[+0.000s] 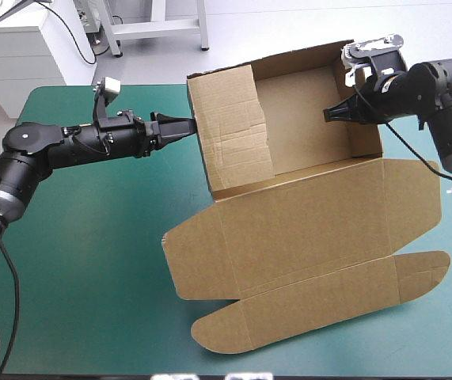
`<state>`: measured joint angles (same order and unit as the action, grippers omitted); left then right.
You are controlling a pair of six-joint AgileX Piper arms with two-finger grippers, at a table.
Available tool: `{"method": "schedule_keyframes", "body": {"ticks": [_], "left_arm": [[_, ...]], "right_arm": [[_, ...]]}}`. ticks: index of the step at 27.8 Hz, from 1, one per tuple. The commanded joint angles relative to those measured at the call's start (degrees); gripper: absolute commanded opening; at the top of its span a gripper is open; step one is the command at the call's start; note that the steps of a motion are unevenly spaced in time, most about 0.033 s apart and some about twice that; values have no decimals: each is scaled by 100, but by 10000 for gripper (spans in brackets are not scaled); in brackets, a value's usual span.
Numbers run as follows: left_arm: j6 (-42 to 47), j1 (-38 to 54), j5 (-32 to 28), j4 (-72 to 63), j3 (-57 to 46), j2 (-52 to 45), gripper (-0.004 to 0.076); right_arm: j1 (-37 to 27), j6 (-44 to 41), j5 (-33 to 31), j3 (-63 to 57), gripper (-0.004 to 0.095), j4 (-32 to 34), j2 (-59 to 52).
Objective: Fold the box
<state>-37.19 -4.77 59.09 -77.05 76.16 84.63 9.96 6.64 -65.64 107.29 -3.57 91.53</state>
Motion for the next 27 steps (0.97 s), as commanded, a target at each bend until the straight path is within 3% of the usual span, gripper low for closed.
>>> {"method": "schedule_keyframes", "body": {"ticks": [1, 19, 27], "left_arm": [[33, -25, 250, -644, 140, -237, 556], [202, -25, 831, -1131, 140, -237, 556], [179, -25, 615, -1034, 140, -215, 549]], "right_arm": [[-7, 0, 275, 172, -15, -147, -223], [-7, 23, 152, 172, -15, -106, -127], [-7, 23, 163, 172, -15, -163, -113]]}}
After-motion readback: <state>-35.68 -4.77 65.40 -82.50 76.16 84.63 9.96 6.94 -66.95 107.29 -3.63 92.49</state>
